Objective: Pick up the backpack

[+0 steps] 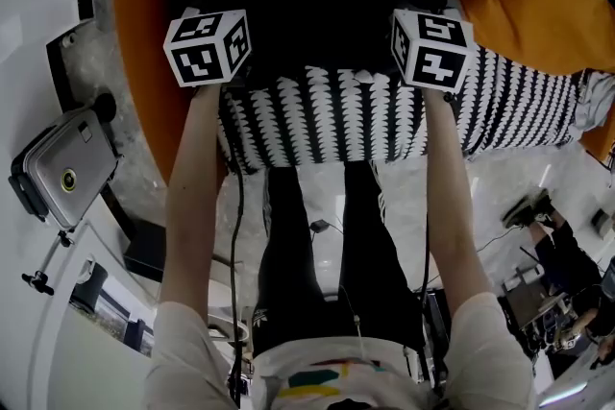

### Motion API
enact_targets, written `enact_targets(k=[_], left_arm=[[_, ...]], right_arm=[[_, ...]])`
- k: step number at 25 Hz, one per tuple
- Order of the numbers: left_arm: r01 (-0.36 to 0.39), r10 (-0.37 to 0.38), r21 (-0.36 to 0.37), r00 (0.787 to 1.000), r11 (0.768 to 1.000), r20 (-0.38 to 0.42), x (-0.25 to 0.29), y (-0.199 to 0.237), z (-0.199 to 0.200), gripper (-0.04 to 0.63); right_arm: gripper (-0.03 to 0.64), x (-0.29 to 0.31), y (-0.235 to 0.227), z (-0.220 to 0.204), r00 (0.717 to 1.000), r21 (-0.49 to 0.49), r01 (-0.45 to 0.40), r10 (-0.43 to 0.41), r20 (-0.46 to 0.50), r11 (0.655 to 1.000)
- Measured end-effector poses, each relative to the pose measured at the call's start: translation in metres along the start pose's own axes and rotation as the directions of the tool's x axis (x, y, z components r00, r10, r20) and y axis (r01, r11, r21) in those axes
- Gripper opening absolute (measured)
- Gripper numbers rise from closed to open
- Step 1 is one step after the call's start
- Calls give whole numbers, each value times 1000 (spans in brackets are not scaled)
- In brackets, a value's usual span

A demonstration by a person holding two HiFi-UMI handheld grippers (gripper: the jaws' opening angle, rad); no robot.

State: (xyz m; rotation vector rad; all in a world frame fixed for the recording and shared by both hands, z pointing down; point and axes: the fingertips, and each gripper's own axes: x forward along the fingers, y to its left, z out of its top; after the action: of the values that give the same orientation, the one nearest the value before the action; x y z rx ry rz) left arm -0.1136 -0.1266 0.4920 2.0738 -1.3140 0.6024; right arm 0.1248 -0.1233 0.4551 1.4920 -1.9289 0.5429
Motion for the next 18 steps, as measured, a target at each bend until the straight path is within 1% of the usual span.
enact_targets(k=[6, 11, 15, 18], left_arm=[[-5, 5, 3, 1000, 1000, 24, -3, -10, 8, 60], [-32, 29, 54, 998, 998, 49, -8, -14, 13, 57], [-42, 37, 63, 996, 997, 81, -21, -12, 24, 55], [-61, 54, 77, 995, 995, 90, -30, -12, 33, 54]], right_arm=[[75, -4, -5, 3, 1000, 5, -11, 11, 25, 1000], [66, -8, -5, 4, 998, 7, -8, 8, 60, 1000], [61, -18, 2, 17, 996, 3, 1, -2, 89, 1000], [58, -25, 5, 23, 994, 19, -10, 8, 106, 1000]])
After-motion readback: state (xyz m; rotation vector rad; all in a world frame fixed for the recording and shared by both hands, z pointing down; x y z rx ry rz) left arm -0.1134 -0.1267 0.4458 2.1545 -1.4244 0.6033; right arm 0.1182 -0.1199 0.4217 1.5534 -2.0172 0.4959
